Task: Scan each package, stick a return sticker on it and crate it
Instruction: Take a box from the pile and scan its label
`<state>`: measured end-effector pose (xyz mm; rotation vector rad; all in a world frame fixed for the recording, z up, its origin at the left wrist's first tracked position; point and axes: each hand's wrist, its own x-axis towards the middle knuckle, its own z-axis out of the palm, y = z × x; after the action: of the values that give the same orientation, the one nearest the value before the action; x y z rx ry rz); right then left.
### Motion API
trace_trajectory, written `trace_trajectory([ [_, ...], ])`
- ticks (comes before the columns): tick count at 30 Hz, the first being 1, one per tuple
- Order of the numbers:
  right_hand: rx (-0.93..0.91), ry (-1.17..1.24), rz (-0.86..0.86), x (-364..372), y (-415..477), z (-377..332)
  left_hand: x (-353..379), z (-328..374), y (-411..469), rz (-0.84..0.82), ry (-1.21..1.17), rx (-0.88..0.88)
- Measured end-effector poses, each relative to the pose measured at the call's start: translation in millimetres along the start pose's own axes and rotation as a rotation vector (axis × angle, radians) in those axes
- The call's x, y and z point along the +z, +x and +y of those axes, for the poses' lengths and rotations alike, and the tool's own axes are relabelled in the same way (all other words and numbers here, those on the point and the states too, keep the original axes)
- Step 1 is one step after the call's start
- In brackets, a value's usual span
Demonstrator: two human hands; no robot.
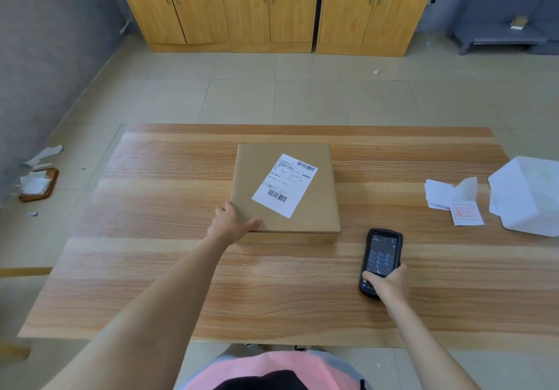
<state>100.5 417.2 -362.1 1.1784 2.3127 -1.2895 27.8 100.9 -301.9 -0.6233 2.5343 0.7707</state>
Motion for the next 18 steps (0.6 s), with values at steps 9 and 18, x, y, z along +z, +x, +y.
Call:
trace_trajectory([
  [9, 0.024, -0.176, 0.132, -1.2, -9.9, -18.4, -8.8, 4.6, 1.5, 0.047, 0.060, 0.046],
  [18, -0.373, -0.211, 0.101, 23.3, -36.2, -95.1, -36.9, 30.5, 12.7, 0.118, 0.244, 0.334],
])
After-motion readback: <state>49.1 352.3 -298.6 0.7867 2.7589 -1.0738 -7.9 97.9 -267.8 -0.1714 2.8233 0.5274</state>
